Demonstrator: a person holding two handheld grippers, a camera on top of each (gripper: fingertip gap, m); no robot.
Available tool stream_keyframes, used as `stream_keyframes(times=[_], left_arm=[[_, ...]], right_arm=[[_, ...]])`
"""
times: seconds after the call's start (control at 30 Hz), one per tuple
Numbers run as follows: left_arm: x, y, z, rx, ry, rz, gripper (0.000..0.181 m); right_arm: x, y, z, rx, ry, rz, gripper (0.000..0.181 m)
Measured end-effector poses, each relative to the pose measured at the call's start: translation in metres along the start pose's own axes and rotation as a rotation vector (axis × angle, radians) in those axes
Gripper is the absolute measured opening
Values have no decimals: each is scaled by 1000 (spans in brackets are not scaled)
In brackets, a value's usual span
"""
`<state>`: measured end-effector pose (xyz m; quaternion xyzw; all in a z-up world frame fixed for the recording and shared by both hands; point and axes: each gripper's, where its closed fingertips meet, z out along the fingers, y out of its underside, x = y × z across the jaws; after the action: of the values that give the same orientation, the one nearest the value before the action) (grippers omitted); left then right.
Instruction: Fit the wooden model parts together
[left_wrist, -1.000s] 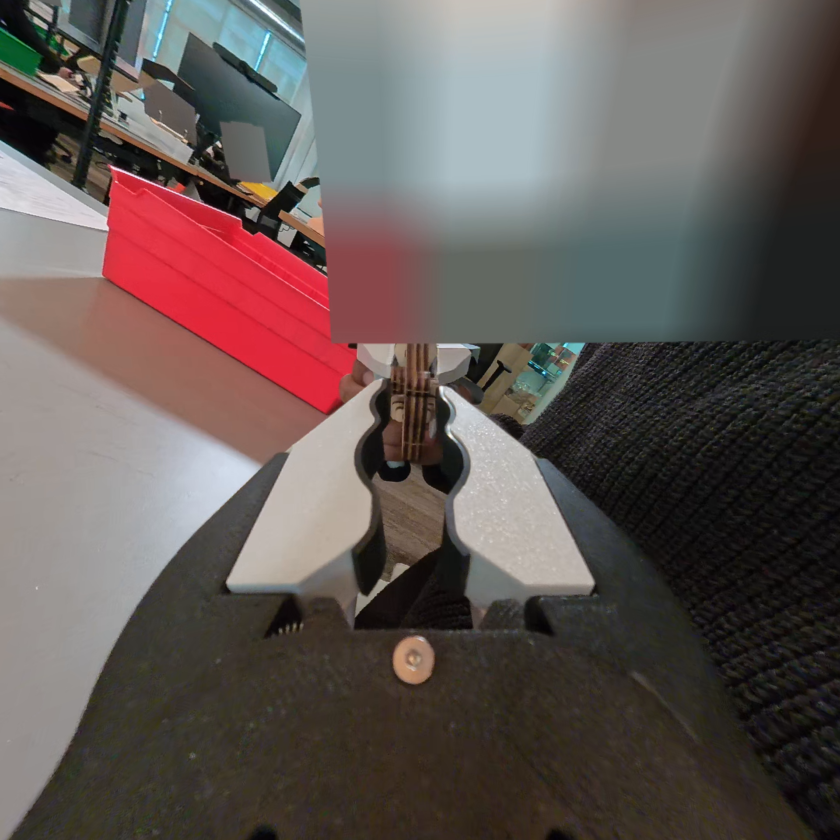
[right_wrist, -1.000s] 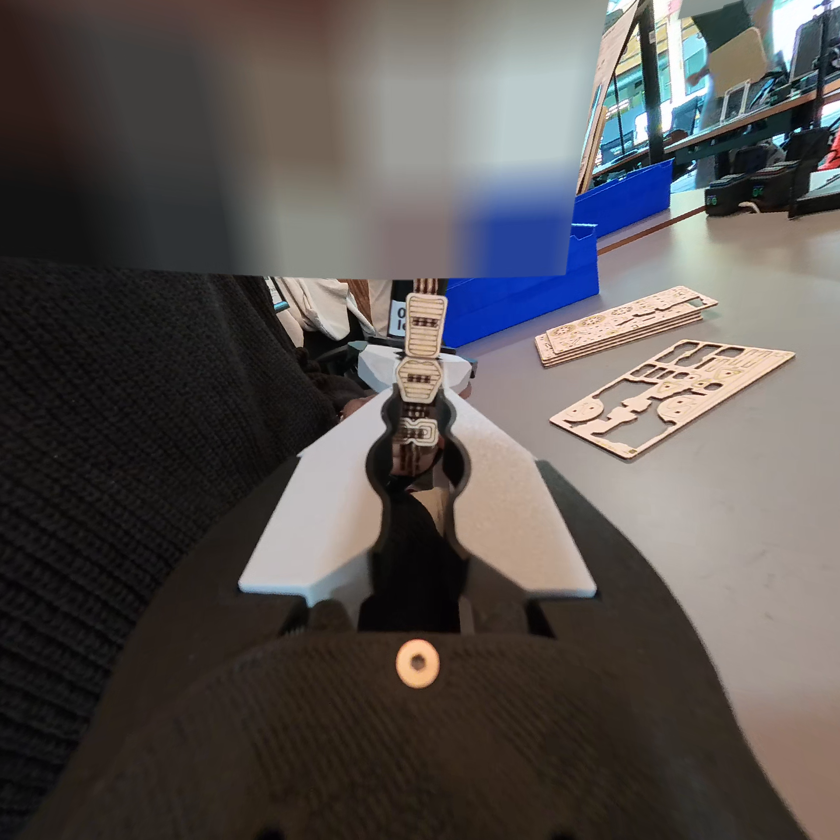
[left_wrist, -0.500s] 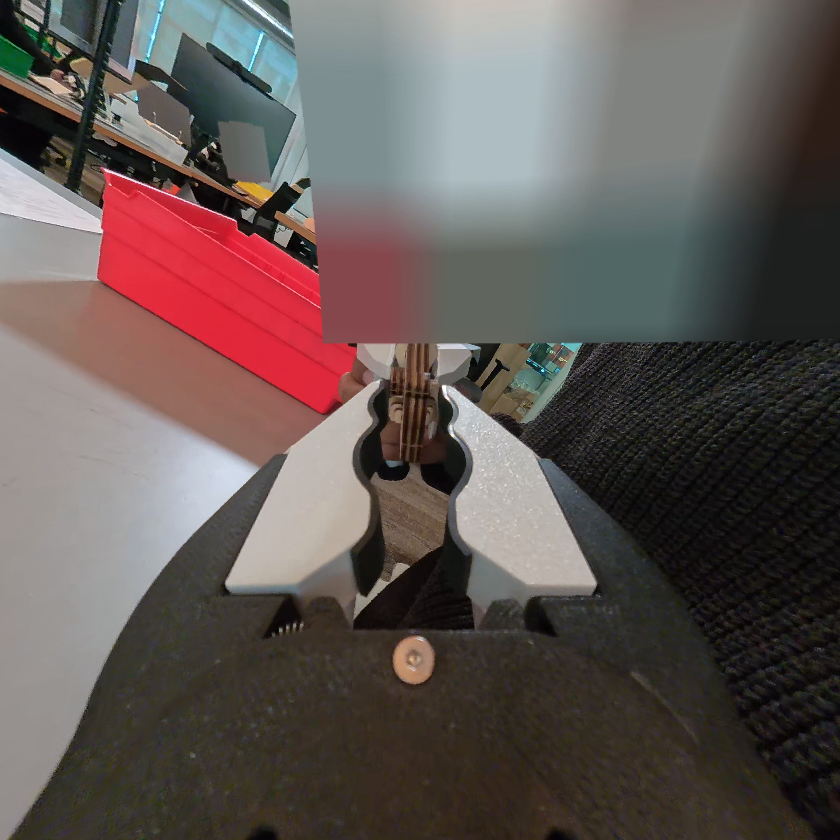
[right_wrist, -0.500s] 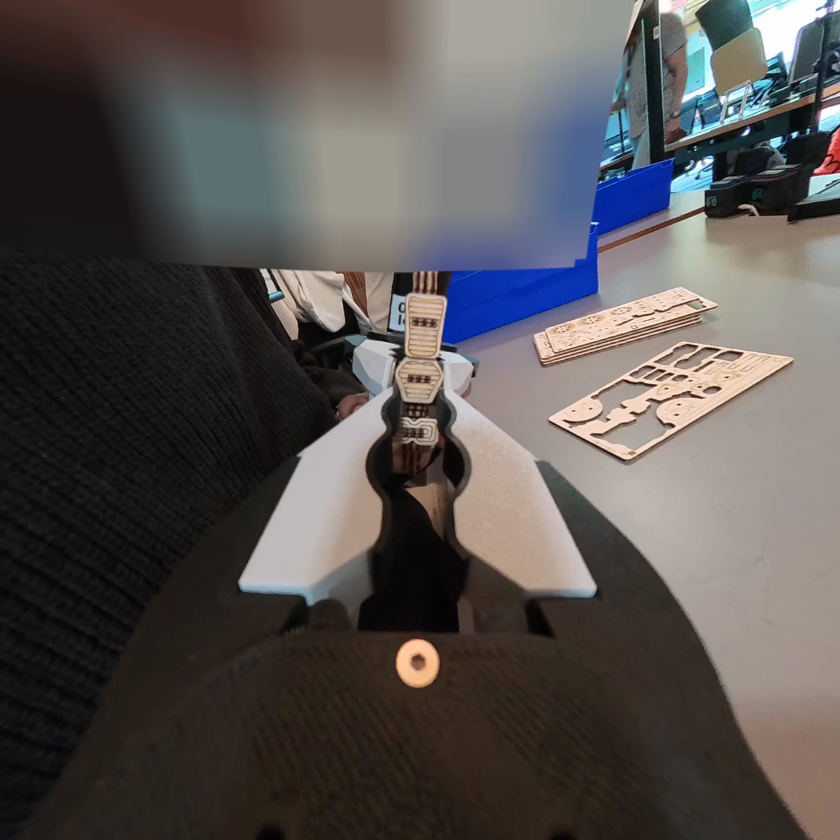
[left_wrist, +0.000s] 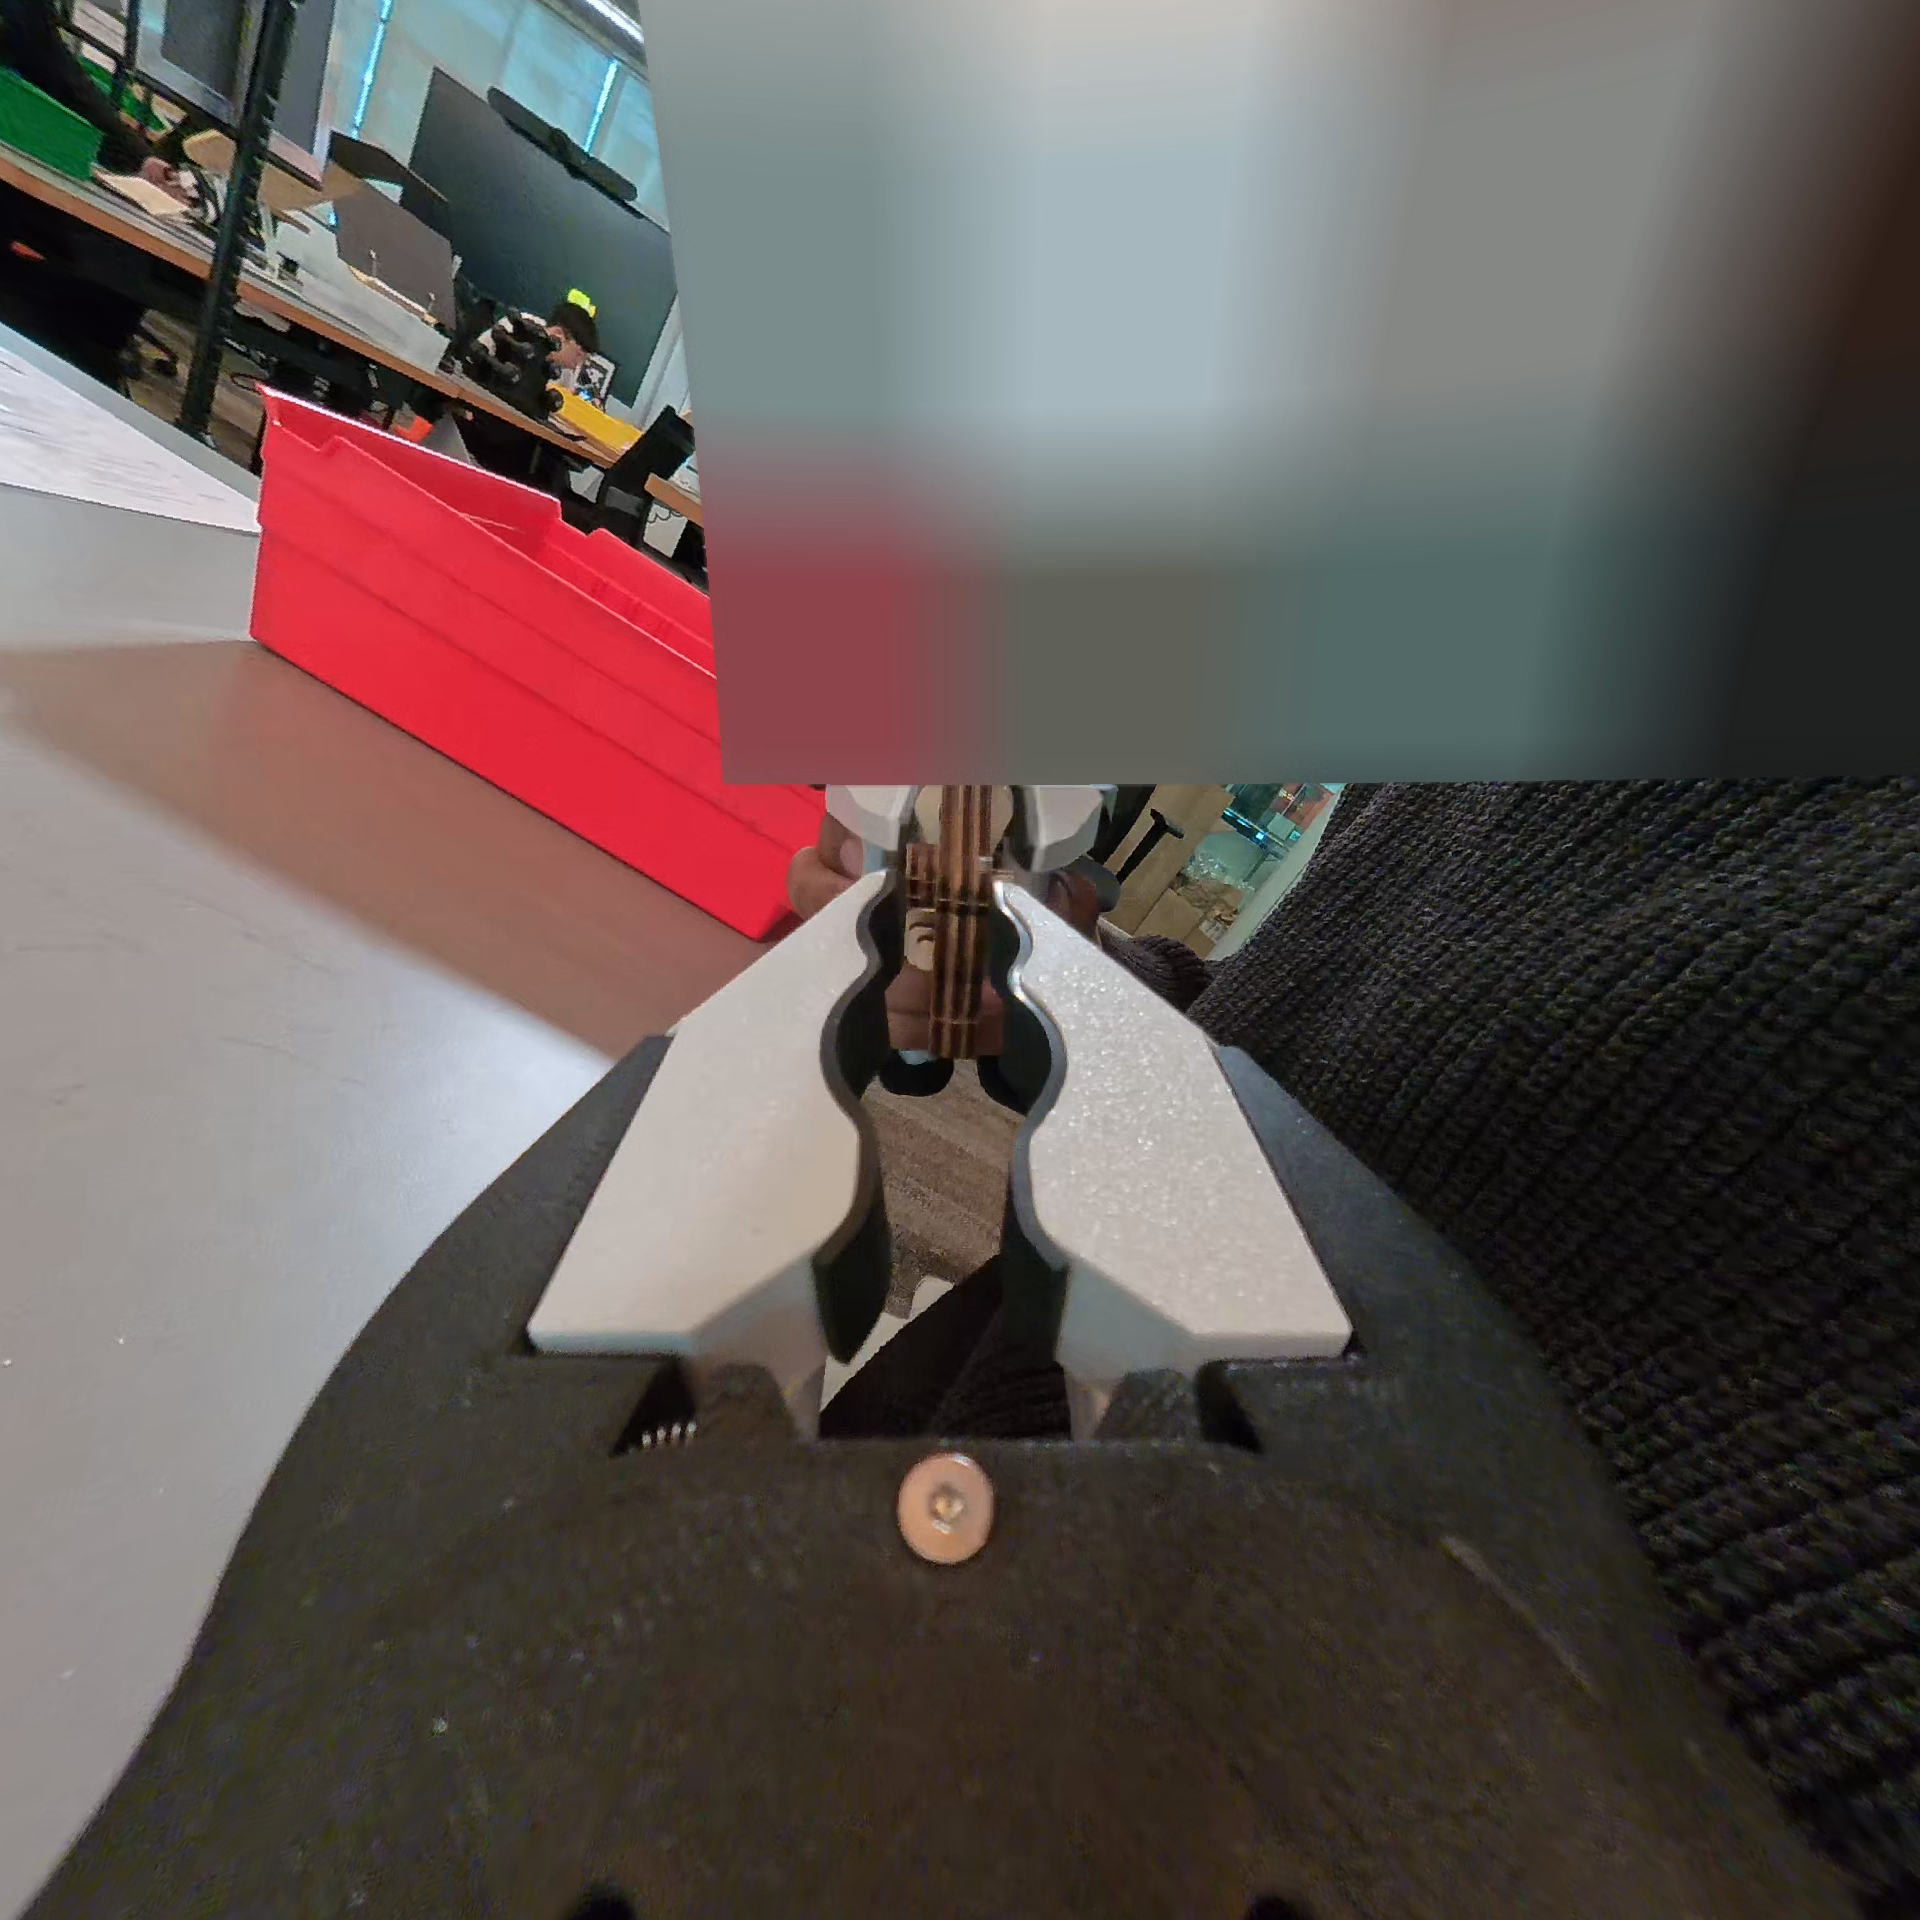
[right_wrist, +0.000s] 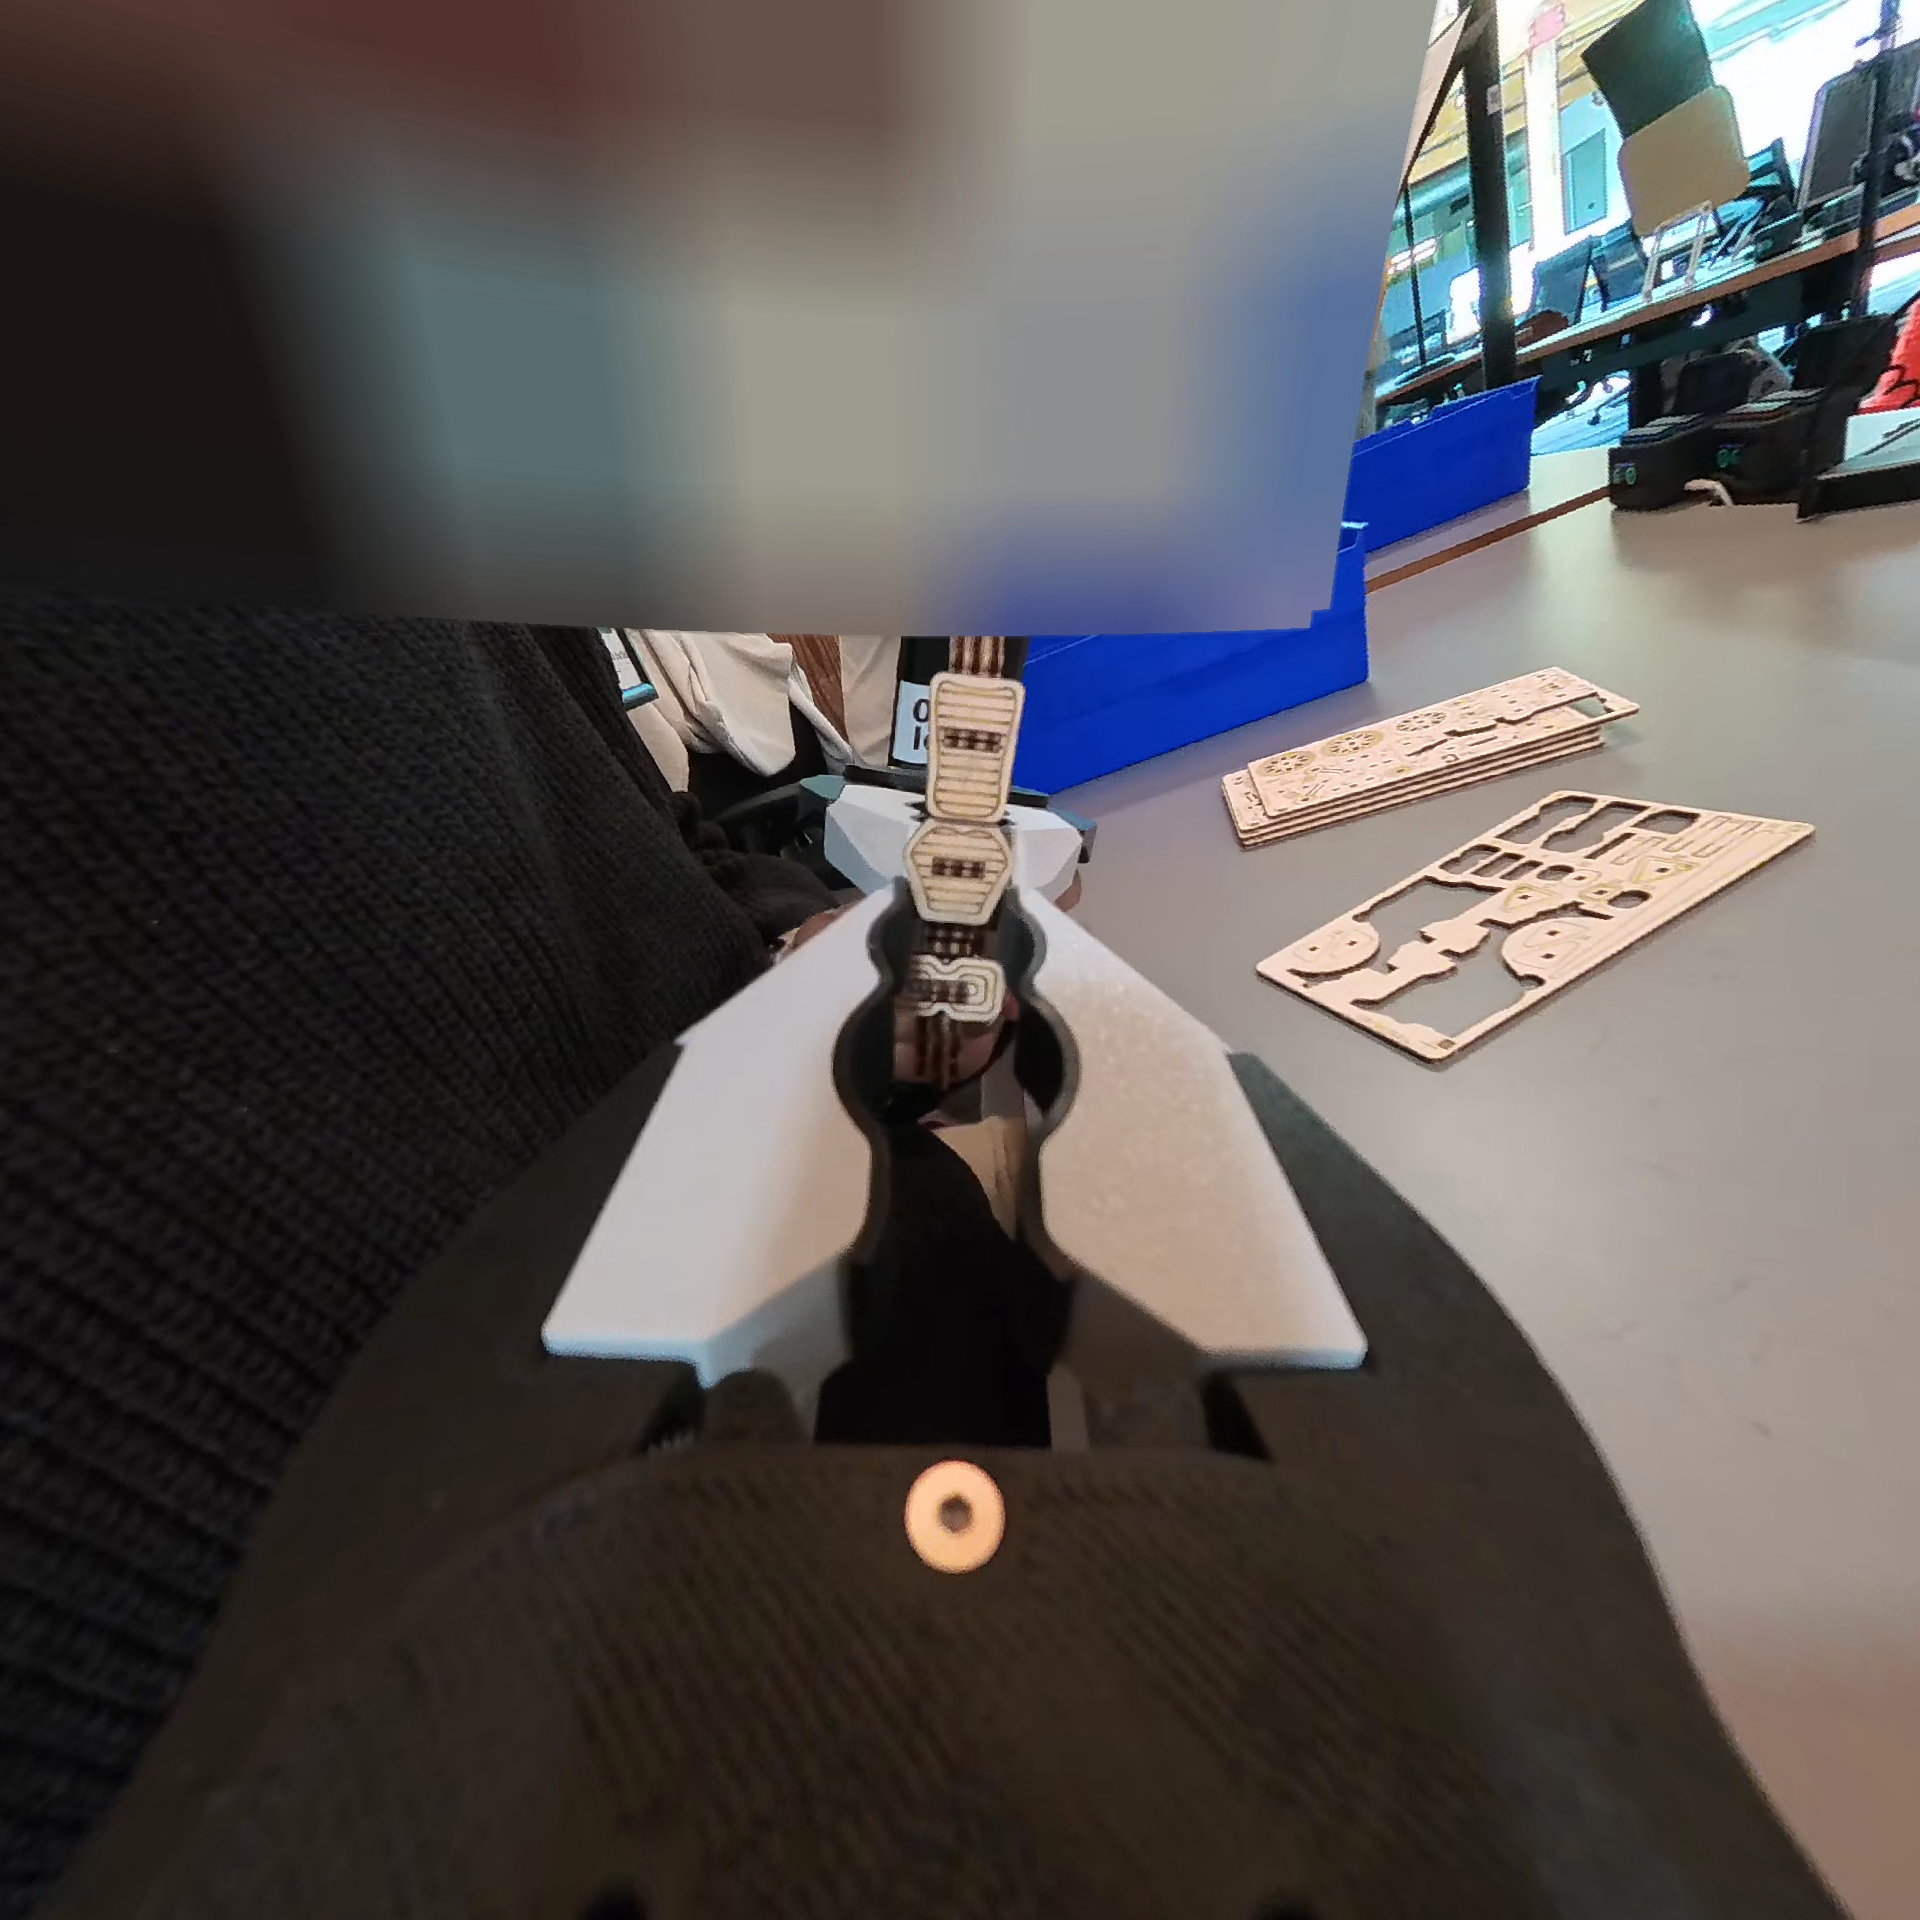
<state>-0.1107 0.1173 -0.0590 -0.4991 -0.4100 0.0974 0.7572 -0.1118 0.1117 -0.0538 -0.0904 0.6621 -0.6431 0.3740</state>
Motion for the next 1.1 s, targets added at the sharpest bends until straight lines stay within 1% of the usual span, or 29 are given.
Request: stream_keyframes(times=[0.07, 0.13, 0.27, 0.33, 0.43, 0.67, 0.83, 1.03, 1.1], left_arm=[[0, 1, 0, -2, -1, -2, 13], [1, 1, 1, -1, -3, 0, 13], [2, 0, 1, 5, -5, 6, 13], [2, 0, 1, 3, -5, 7, 13], [2, 0, 1, 4, -5, 9, 13], [5, -1, 1, 4, -19, 73, 13], [14, -4, 0, 8, -27, 216, 13], [24, -5, -1, 13, -10, 318, 13], [27, -5, -1, 5, -11, 356, 13]], right_arm=[[-1, -3, 0, 21, -13, 10, 23], [-1, -3, 0, 20, -16, 17, 25], [-2, 3, 4, -14, -5, -5, 25], [-2, 1, 3, -9, -3, -16, 21], [-2, 1, 3, -8, -7, -6, 21], [-4, 0, 3, -7, -6, -37, 21], [-11, -3, 4, -2, 5, -167, 21], [-20, -9, 5, 16, 42, -343, 28], [-25, -8, 6, 14, 22, -364, 22]])
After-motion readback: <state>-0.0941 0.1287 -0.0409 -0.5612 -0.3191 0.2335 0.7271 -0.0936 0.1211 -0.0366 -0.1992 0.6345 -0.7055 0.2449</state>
